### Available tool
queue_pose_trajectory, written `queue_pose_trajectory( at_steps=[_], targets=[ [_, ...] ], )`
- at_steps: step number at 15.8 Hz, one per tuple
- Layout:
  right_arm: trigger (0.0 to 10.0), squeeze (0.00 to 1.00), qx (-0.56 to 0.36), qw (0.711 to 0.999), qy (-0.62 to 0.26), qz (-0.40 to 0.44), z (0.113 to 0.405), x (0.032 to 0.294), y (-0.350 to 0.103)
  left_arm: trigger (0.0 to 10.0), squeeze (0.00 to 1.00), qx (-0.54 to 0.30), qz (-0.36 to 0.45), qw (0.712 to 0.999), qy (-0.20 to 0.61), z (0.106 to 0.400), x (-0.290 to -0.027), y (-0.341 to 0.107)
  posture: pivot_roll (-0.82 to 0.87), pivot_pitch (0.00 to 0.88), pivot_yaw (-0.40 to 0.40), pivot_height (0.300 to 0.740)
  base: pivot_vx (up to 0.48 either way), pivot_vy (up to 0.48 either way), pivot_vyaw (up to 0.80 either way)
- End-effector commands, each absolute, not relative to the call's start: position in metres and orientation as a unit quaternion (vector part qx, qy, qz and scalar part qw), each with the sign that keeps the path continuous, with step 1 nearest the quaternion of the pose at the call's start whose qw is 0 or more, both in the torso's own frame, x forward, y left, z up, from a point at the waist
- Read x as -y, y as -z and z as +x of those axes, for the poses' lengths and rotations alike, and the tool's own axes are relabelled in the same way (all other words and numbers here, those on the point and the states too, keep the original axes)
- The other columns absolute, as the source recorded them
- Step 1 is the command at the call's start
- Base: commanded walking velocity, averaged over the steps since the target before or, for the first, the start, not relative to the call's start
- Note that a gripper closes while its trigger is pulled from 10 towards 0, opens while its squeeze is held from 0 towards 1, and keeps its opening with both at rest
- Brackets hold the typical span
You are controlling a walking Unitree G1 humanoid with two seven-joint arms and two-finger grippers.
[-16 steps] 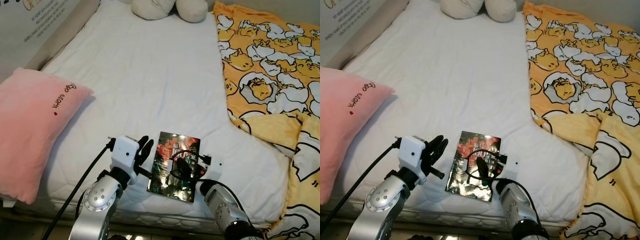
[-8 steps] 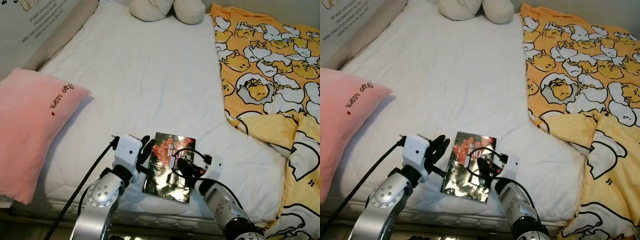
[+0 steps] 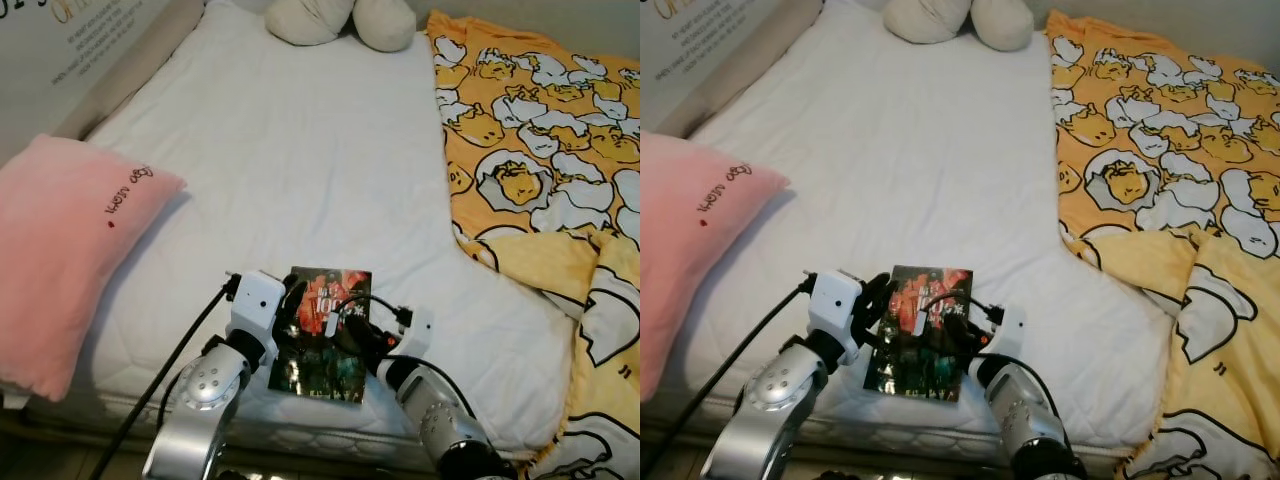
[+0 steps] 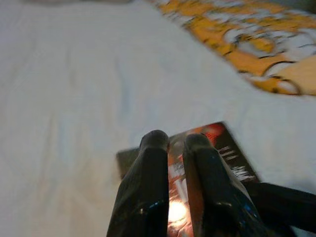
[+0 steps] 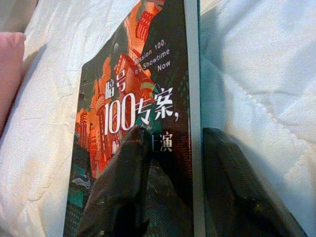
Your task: Clean up the room
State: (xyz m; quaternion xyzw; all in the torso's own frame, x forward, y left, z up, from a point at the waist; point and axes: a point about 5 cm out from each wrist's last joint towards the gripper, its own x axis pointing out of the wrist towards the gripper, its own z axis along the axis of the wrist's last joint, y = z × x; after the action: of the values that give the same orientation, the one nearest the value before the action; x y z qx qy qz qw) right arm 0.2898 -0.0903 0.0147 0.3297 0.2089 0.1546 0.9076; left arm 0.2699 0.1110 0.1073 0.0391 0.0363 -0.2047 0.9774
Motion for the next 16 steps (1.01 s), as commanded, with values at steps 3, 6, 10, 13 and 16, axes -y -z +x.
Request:
queue_pose_trajectory(
  at_steps=[3, 6, 10, 13, 16],
  targets=[
    [0.0, 0.0, -0.192, 0.916, -0.15, 0.318, 0.293, 0.092, -0.023, 10.0, 0.0, -0.095, 0.02, 0.985, 0.143, 0.277, -0.133, -0.084, 0.3, 0.063, -0.073, 0.74, 0.0, 0.0, 0.0],
    [0.0, 0.0, -0.21, 0.92, -0.133, 0.304, 0.294, 0.095, -0.016, 10.0, 0.0, -0.086, 0.025, 0.986, 0.142, 0.287, -0.132, -0.087, 0.3, 0.018, -0.067, 0.74, 0.0, 0.0, 0.0],
    [0.0, 0.0, -0.053, 0.98, -0.081, 0.177, 0.323, 0.12, -0.076, 10.0, 0.0, -0.053, 0.036, 0.995, 0.078, 0.303, -0.152, -0.098, 0.31, 0.0, -0.061, 0.74, 0.0, 0.0, 0.0],
    [0.0, 0.0, 0.014, 0.994, -0.082, 0.065, 0.312, 0.129, -0.094, 10.0, 0.0, -0.007, 0.028, 0.995, 0.093, 0.304, -0.142, -0.112, 0.3, 0.0, -0.062, 0.74, 0.0, 0.0, 0.0],
    [0.0, 0.0, -0.003, 0.997, -0.061, 0.053, 0.306, 0.132, -0.083, 10.0, 0.0, 0.032, 0.029, 0.991, 0.124, 0.31, -0.122, -0.127, 0.28, 0.0, -0.056, 0.74, 0.0, 0.43, 0.0]
  ],
)
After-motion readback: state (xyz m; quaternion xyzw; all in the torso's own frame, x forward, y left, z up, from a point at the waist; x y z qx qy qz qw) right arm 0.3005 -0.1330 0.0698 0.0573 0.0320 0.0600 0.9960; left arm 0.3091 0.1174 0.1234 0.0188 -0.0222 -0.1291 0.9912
